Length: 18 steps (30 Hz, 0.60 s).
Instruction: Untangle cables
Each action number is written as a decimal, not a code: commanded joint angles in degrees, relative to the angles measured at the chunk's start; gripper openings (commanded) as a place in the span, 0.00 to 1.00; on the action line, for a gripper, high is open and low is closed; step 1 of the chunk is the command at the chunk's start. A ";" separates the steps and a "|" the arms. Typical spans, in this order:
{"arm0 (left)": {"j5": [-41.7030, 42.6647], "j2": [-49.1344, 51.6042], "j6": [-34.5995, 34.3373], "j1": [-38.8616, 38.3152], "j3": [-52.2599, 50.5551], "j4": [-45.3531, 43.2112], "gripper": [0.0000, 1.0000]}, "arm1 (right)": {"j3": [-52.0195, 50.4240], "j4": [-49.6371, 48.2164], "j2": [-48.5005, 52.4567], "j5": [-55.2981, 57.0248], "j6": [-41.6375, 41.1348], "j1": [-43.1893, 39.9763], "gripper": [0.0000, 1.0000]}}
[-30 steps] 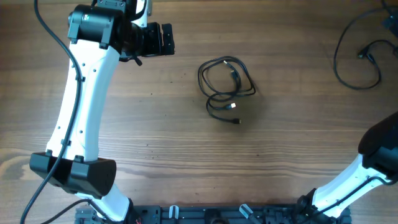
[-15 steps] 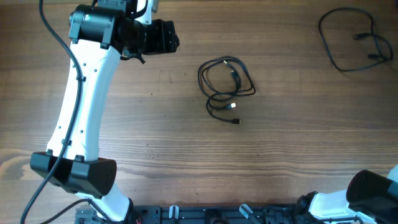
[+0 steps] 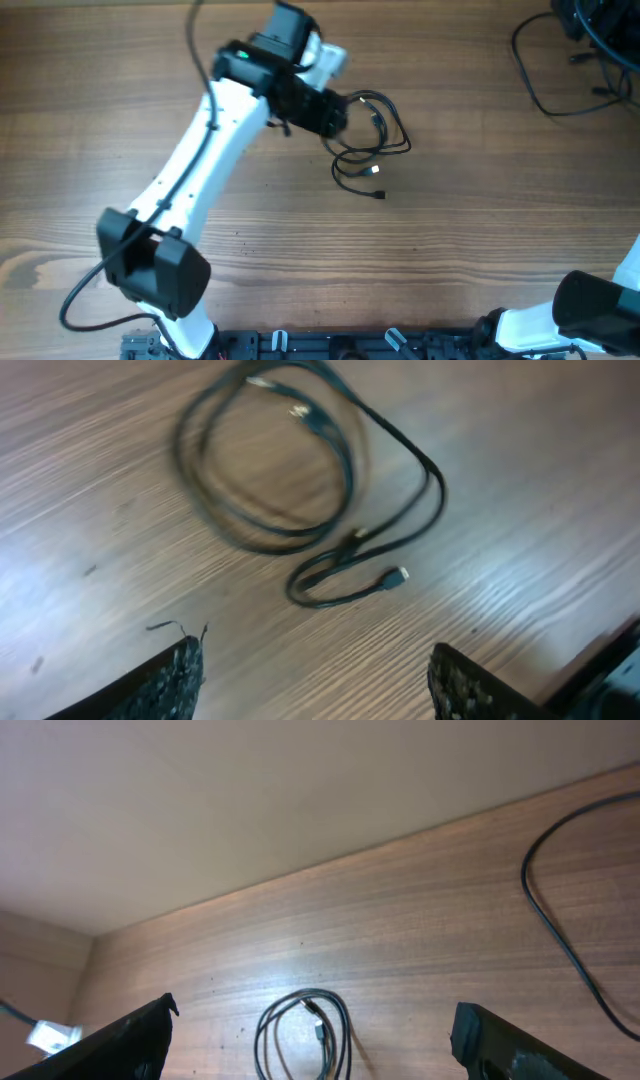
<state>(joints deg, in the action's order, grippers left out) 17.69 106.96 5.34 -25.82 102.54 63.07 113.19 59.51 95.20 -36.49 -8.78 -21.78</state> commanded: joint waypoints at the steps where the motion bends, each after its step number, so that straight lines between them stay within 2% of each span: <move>1: -0.17 2.75 7.96 -3.28 -3.23 -3.78 0.72 | -1.29 0.79 1.18 1.16 1.33 0.15 0.92; 4: -0.20 5.16 10.99 -4.74 -3.87 -5.53 0.72 | -1.31 1.33 1.86 1.14 1.29 0.13 0.91; 14: -0.15 13.11 10.95 -5.44 -3.93 -9.60 0.72 | -1.31 1.51 2.21 1.16 1.29 0.20 0.91; 18: -0.11 13.92 10.97 -5.79 -3.93 -9.01 0.66 | -1.31 1.49 2.21 1.18 1.33 0.20 0.91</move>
<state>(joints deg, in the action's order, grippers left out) 17.65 120.07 15.31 -31.14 99.20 53.71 112.09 60.88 96.60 -35.92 -8.67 -21.78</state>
